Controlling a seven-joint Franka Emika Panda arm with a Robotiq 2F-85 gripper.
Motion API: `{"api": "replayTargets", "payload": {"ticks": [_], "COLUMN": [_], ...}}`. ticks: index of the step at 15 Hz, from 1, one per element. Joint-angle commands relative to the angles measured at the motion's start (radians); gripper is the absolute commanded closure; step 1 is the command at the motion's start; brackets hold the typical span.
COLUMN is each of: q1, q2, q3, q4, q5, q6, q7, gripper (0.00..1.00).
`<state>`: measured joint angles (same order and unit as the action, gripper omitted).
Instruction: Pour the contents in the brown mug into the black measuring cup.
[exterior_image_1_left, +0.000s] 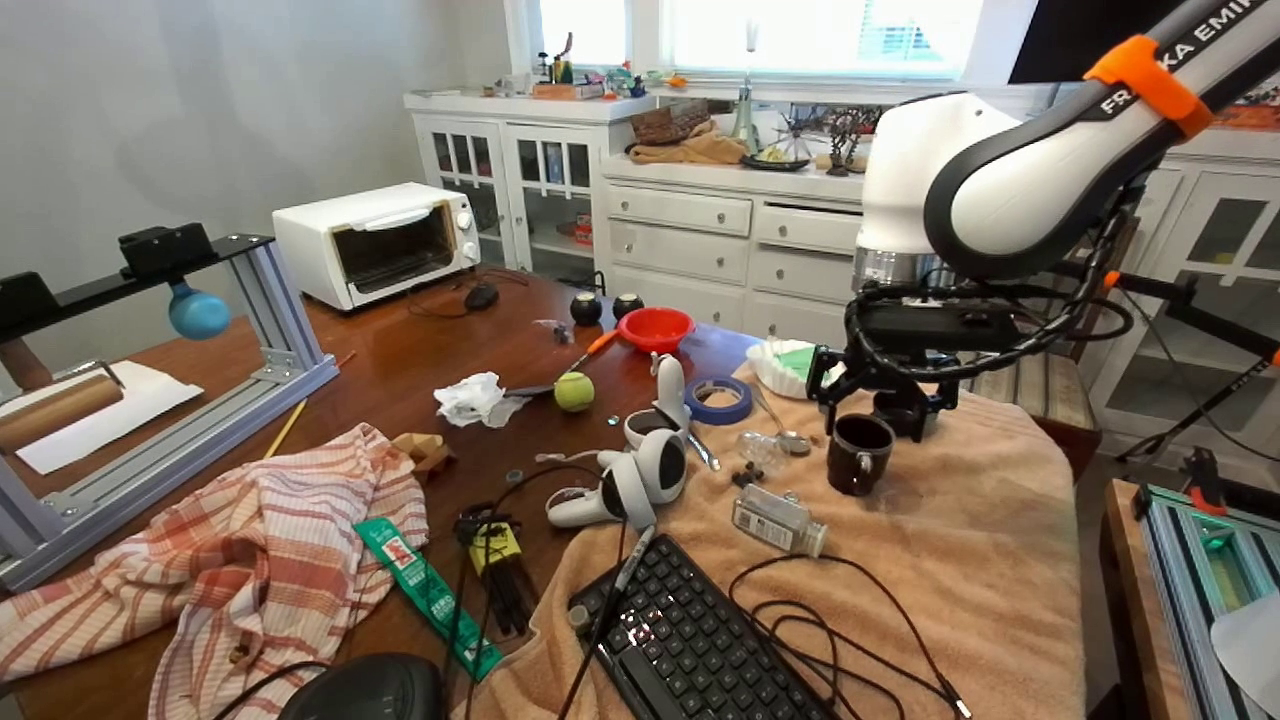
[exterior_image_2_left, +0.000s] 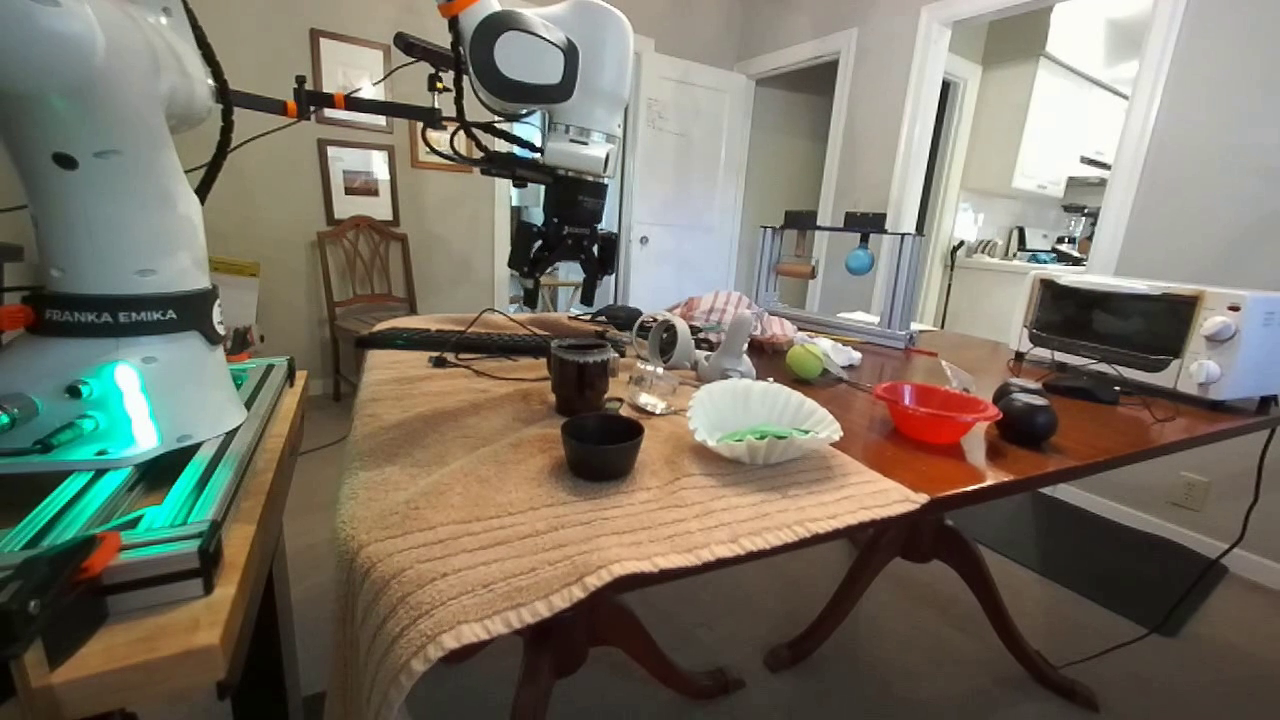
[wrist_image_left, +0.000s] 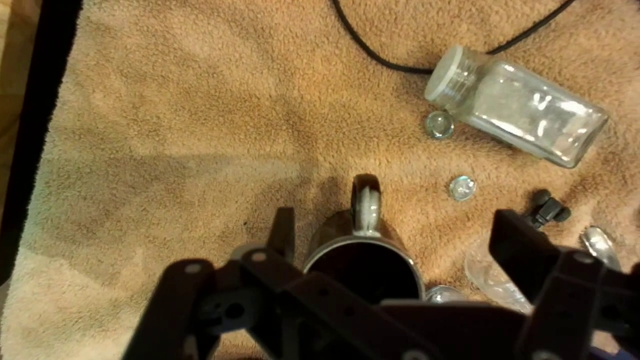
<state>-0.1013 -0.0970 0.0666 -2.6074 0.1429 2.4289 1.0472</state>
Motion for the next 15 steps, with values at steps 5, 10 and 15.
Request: {"api": "replayTargets", "payload": {"ticks": [5, 10, 15], "q1": [0.051, 0.05, 0.058], "q2": [0.036, 0.051, 0.074], "q3": [0.005, 0.001, -0.006], "q4": [-0.061, -0.087, -0.077], "q5": [-0.07, -0.253, -0.347], "q6": [0.159, 0.14, 0.119], "q7": [0.171, 0.382, 0.467], "gripper": [0.0, 0.0, 0.0]}}
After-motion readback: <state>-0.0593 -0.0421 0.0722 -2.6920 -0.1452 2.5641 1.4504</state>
